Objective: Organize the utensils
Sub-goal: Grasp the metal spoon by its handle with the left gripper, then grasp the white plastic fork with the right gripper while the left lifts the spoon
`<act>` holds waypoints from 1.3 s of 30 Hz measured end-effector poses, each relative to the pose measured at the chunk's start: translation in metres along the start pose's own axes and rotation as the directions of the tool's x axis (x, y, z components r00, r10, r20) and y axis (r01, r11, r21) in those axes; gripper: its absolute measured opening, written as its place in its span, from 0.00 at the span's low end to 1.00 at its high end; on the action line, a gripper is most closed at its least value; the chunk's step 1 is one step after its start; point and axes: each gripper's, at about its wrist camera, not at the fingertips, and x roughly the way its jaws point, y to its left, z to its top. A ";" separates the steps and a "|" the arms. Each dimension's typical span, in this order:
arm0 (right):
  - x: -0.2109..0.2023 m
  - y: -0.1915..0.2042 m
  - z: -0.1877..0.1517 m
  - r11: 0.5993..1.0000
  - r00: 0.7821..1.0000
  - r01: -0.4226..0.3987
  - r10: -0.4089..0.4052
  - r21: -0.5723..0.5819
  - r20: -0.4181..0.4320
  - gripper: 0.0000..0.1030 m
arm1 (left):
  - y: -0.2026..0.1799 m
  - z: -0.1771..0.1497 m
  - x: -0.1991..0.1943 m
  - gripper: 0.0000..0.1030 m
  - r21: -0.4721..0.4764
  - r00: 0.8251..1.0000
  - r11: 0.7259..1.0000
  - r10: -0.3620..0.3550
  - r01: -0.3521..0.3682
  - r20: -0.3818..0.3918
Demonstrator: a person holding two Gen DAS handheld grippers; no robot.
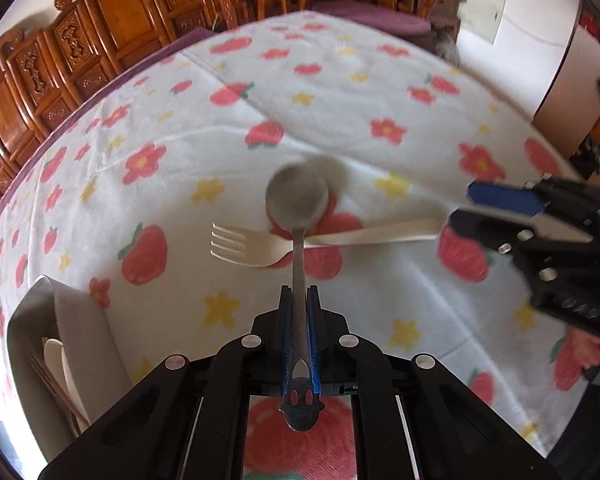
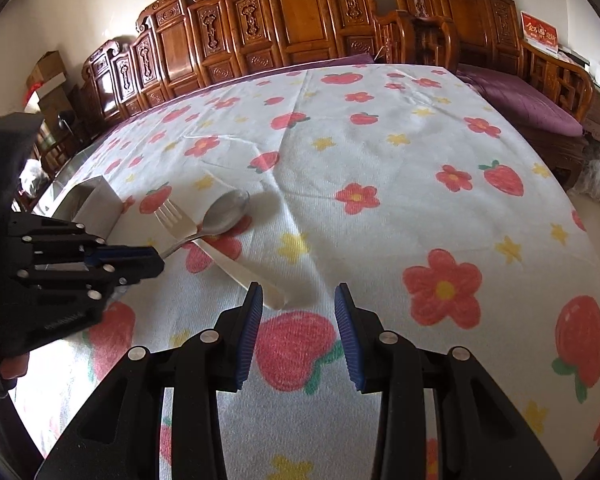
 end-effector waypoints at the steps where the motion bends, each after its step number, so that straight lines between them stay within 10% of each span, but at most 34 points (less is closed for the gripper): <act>1: 0.000 -0.001 0.000 1.000 1.000 -0.001 0.001 0.003 0.001 0.39 | 0.001 0.000 0.004 0.06 -0.001 1.000 1.000 0.000 0.000 -0.010; 21: -0.002 -0.008 0.001 0.999 1.000 -0.024 0.023 0.031 0.005 0.39 | -0.001 0.021 0.019 0.05 0.024 1.000 0.999 0.026 -0.026 -0.007; 39: 0.036 0.027 0.035 0.991 0.992 -0.124 0.122 -0.053 -0.039 0.39 | 0.024 -0.003 -0.046 0.05 -0.096 0.990 0.995 0.037 -0.024 0.137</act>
